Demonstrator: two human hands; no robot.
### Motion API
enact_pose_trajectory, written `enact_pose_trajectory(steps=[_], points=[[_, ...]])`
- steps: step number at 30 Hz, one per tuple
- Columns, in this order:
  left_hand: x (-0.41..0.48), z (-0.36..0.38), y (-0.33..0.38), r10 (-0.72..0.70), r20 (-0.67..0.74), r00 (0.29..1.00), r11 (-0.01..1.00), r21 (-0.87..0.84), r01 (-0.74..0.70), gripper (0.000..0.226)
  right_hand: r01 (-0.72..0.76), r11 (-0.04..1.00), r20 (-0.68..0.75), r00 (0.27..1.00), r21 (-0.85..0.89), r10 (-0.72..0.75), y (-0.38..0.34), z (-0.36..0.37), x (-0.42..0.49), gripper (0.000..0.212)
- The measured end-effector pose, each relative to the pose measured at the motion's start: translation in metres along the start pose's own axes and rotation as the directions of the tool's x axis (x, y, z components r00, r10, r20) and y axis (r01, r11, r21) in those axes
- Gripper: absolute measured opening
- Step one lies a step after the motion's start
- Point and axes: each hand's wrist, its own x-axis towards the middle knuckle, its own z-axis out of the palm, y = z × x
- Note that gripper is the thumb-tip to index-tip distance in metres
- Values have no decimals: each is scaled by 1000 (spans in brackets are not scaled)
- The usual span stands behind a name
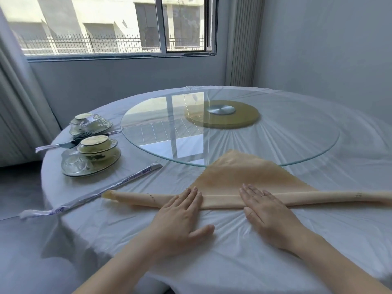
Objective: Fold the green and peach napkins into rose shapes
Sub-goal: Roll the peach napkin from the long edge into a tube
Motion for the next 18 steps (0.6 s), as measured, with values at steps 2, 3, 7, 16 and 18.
enact_pose_trajectory(steps=[2,3,7,16,18], points=[[-3,-2,-3,-10,7,1000,1000,-11,10,110,1,1000,-4,1000,-5,-1,1,0,0,95],[-4,-2,-5,-16,9,1000,1000,-14,16,110,0,1000,-5,1000,-5,0,0,1,0,95],[-9,0,-23,-70,11,997,997,-34,70,114,3,1000,-2,1000,-14,-3,0,2,1,95],[-34,0,-63,-233,13,972,970,-73,233,113,20,999,-3,1000,-38,-20,4,5,4,95],[-38,0,-69,-261,13,965,962,-84,261,112,20,999,-4,1000,-41,-20,4,5,5,95]])
